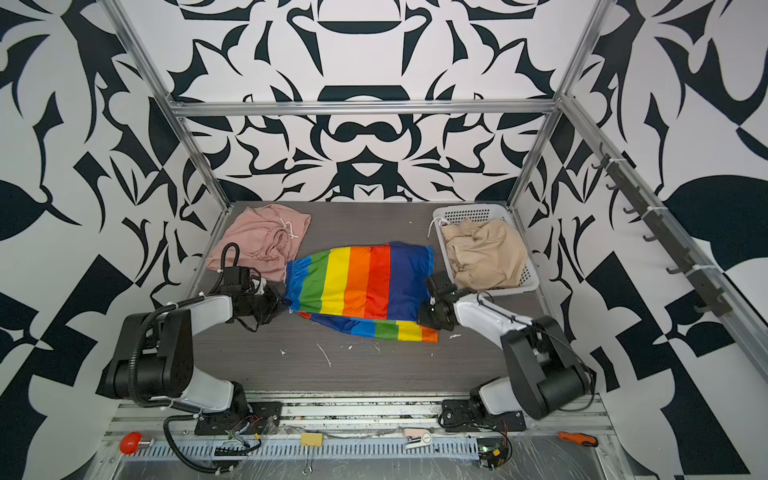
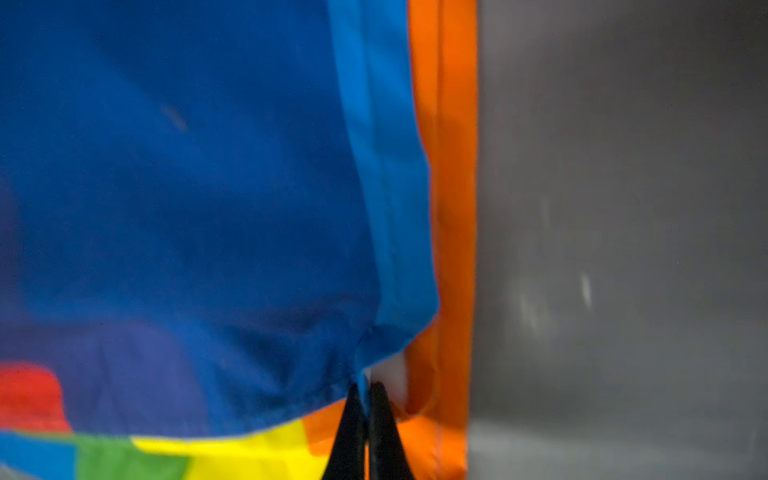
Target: Fold and stack the shorts
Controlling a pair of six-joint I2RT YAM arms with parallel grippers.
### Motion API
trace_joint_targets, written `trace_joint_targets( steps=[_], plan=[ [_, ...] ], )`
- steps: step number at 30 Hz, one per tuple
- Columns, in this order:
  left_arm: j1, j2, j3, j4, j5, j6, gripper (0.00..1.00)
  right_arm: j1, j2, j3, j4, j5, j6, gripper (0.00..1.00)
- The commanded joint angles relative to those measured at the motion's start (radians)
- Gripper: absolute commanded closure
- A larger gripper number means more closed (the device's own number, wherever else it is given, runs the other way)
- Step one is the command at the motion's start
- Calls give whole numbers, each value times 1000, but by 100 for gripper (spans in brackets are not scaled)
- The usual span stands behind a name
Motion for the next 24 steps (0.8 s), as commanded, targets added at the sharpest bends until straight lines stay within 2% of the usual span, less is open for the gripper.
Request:
trace_joint_targets(
  steps=[1, 5, 8, 12, 15, 19, 24],
  plan=[
    [-16, 21, 80, 46, 26, -62, 100, -47, 54, 219, -43, 34, -104, 100],
    [-14, -13, 191, -25, 37, -60, 100, -56, 11, 438, -196, 52, -161, 100],
    [7, -62, 229, -82, 33, -36, 100, -54, -110, 473, -291, 72, -180, 100],
    [42, -128, 147, -89, 32, -18, 100, -29, -314, 267, -309, 62, -116, 100],
    [48, -131, 47, -43, 19, -12, 100, 11, -382, 72, -246, 27, -41, 100],
    [56, -78, -31, -3, 42, -4, 100, 74, -388, -127, -149, 39, 37, 100],
    [60, -85, -86, 19, 1, 13, 100, 77, -333, -222, -64, 32, 73, 100]
  ],
)
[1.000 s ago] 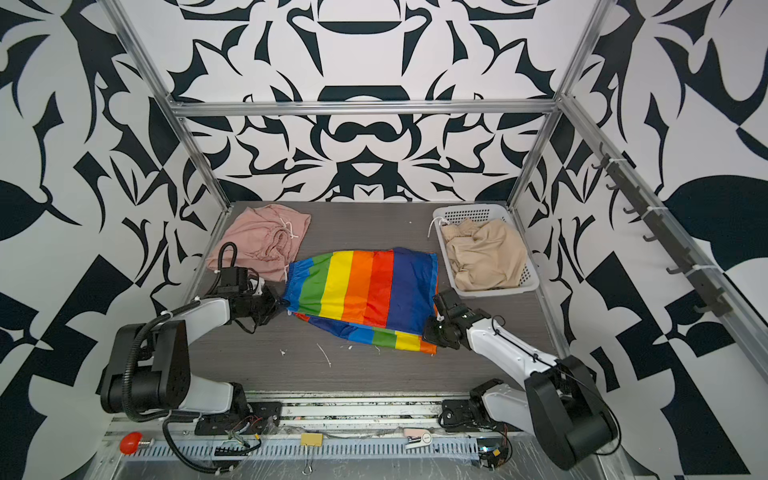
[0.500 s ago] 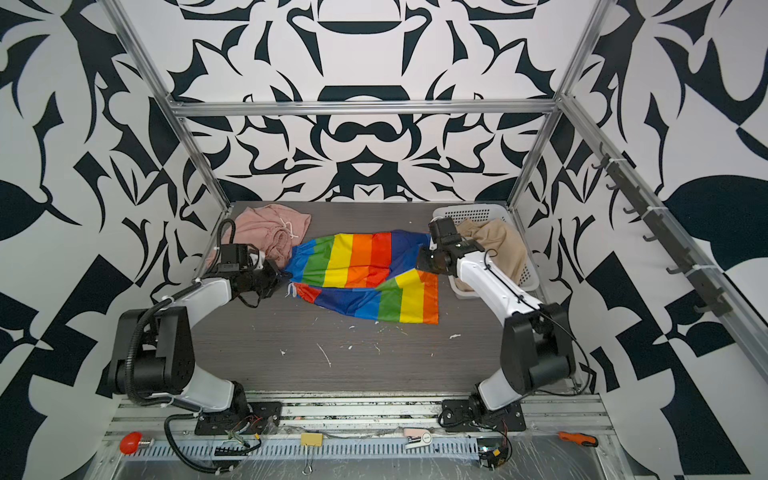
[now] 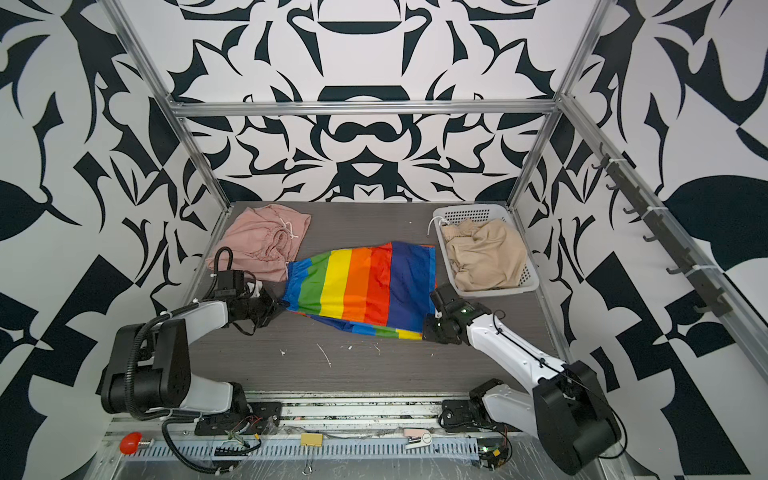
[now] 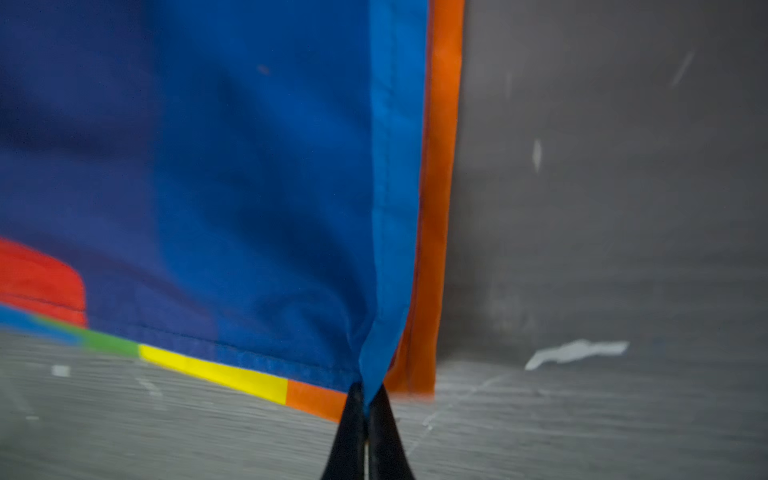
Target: Fold and stack the shorts
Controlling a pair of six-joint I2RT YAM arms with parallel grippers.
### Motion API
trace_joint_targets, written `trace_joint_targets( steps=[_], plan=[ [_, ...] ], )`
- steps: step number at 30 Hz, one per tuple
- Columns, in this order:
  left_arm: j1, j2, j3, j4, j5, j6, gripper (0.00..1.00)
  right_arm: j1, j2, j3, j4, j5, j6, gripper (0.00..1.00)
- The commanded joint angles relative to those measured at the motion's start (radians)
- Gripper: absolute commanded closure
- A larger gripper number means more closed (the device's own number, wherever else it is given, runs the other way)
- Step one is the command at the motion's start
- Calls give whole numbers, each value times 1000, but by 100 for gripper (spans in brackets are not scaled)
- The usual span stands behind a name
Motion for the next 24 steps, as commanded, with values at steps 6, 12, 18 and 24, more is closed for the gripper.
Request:
trace_joint_targets(
  steps=[6, 12, 18, 24],
  plan=[
    [13, 22, -1, 48, -44, 28, 100, -3, 70, -3, 122, 38, 39, 100],
    [13, 52, 18, 100, 19, -38, 100, -27, 151, 136, 58, 42, -40, 100],
    [17, -69, 174, -67, 5, -15, 100, -25, -90, 376, -131, 83, -143, 100],
    [87, -121, 98, -78, 8, 5, 100, -25, -247, 136, -119, 59, -107, 100]
  ],
)
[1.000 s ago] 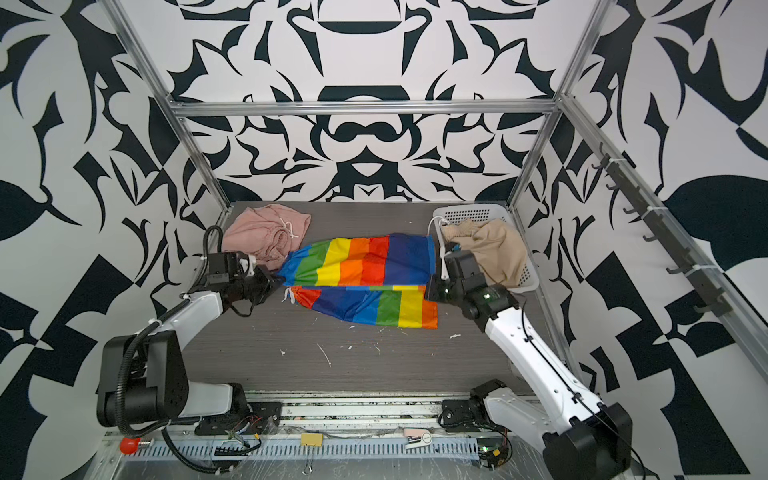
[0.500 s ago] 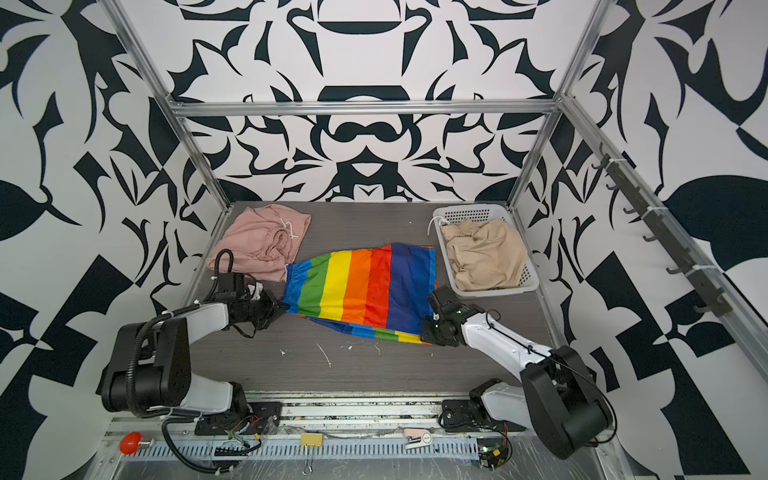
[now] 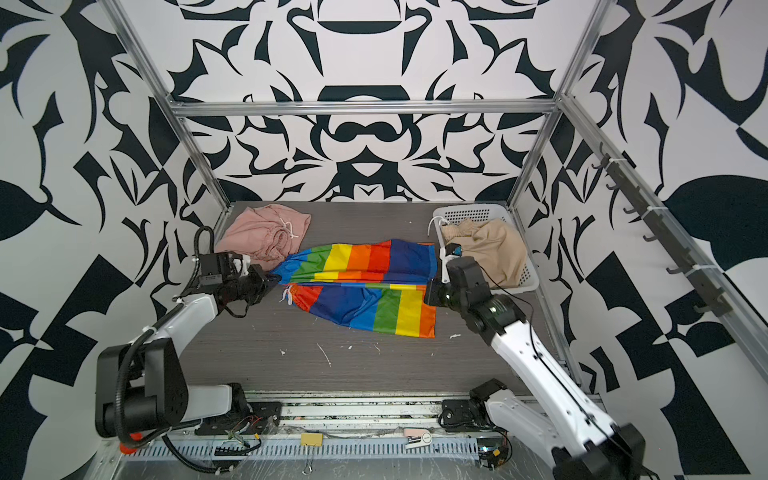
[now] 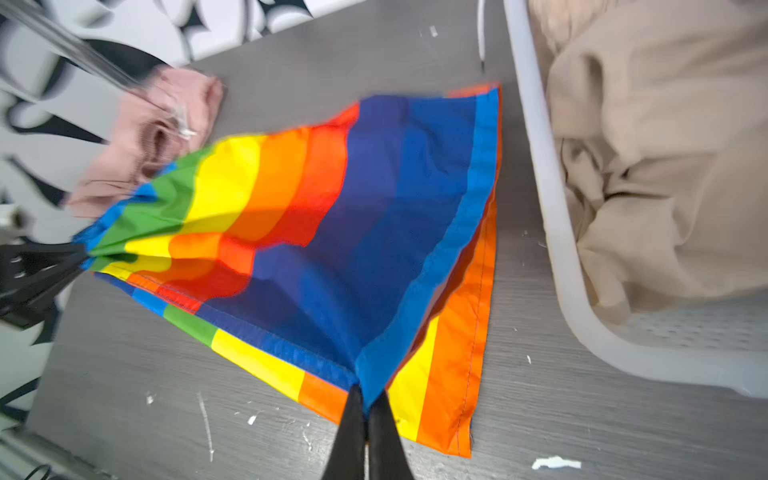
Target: Fold and stack the shorts
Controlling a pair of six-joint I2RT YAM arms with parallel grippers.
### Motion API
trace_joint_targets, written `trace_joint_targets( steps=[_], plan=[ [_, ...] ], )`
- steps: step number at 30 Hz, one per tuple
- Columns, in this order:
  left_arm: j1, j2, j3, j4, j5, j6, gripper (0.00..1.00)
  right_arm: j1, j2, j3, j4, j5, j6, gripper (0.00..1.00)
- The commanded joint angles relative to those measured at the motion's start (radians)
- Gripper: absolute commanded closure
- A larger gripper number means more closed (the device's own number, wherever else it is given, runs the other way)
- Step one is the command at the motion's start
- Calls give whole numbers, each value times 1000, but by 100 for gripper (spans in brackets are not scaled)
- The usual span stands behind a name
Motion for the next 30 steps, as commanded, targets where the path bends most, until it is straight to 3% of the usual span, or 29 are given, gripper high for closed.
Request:
trace_joint_targets(
  steps=[1, 4, 15, 17, 21, 25, 27, 30],
  plan=[
    [46, 21, -80, -26, -25, 5, 100, -6, 31, -175, -77, 3, 34, 100],
    [48, 69, -126, 21, -5, -2, 100, -4, 46, -288, 5, -34, 114, 100],
    [47, 118, -188, 88, -24, 15, 98, 0, 257, -332, 114, -37, 128, 100],
    [48, 96, -184, 85, -15, 4, 75, 5, 266, -325, 116, -46, 125, 97],
    [48, 18, -133, -3, -30, 17, 45, 10, 202, -249, 30, -48, 87, 71],
    [55, -29, 18, -233, -190, 107, 4, 11, 117, -93, -114, 10, 23, 50],
    [58, -73, 91, -298, -239, 134, 1, 11, 115, -16, -158, 25, -7, 38],
    [28, -85, 155, -223, -195, 102, 1, 11, 156, 45, -105, -35, -10, 21]
  ],
)
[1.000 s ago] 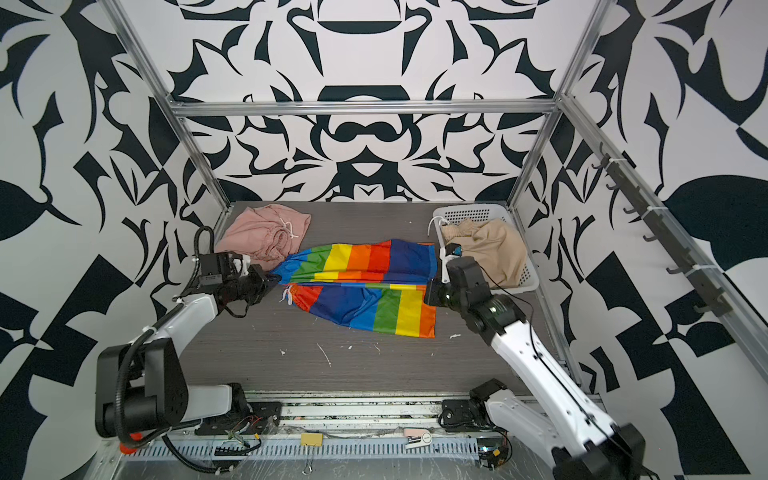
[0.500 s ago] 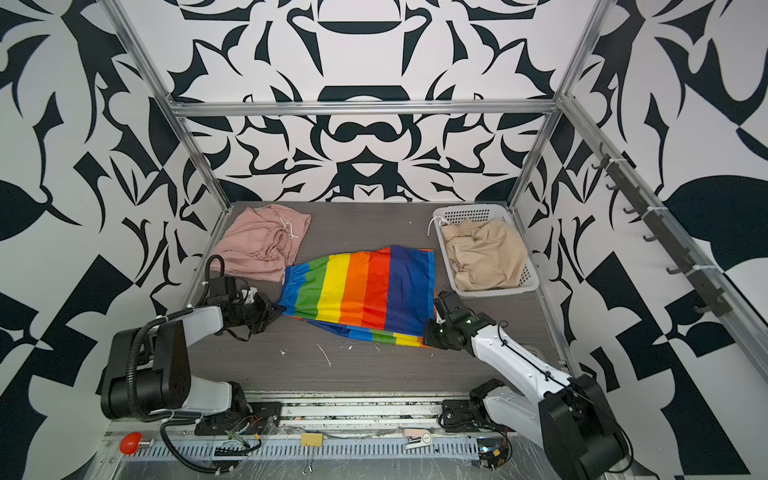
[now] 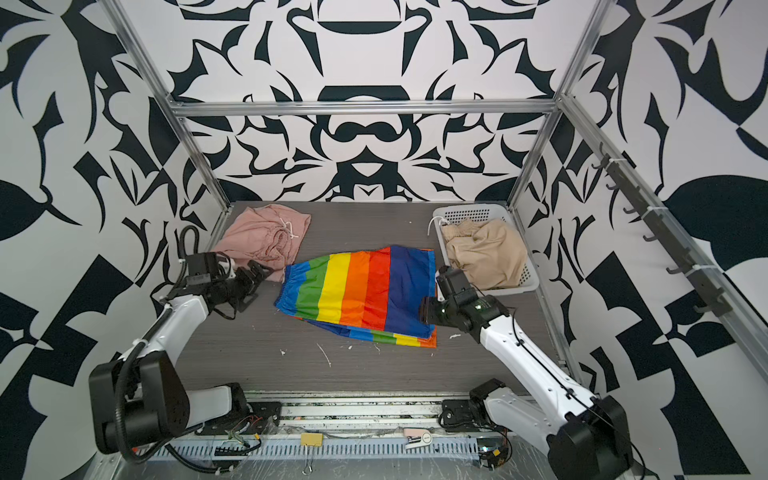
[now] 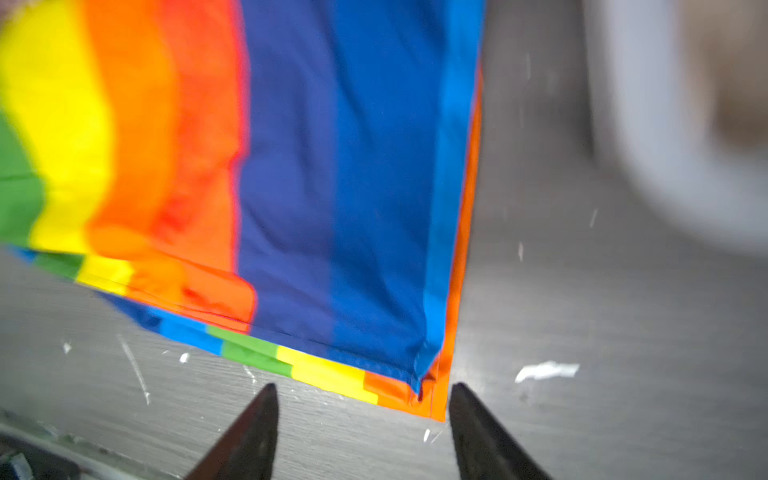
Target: Fold and stack the shorts
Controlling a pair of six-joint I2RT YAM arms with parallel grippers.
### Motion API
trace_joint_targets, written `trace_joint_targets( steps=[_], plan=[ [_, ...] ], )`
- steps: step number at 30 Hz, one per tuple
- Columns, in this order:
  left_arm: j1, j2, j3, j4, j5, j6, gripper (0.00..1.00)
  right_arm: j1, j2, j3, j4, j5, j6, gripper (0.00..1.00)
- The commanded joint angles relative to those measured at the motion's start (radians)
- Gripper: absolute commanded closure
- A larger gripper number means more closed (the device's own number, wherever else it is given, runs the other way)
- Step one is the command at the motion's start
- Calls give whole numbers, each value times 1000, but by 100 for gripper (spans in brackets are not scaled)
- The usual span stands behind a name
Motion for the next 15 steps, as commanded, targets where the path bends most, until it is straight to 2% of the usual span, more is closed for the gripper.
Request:
trace_joint_targets(
  steps=[1, 3, 4, 6, 8, 11, 15],
  plan=[
    [-58, -2, 68, 1, -15, -16, 1, 4, 47, 38, 41, -45, -10, 14],
    [-172, 92, 132, 40, 0, -64, 1, 16, 123, 14, 177, -135, 58, 14],
    [-233, 150, 169, 45, 12, -80, 1, 26, 171, -6, 257, -177, 96, 8],
    [-351, 247, 216, 48, 9, -100, 1, 54, 253, -32, 360, -189, 139, 7],
    [-430, 321, 209, 102, -7, -114, 1, 76, 330, -41, 412, -178, 144, 3],
    [-438, 412, 186, 138, -13, -118, 1, 76, 407, -66, 455, -183, 147, 2],
    [-386, 482, 150, 141, -25, -79, 1, 57, 466, -85, 410, -135, 102, 0]
  ],
)
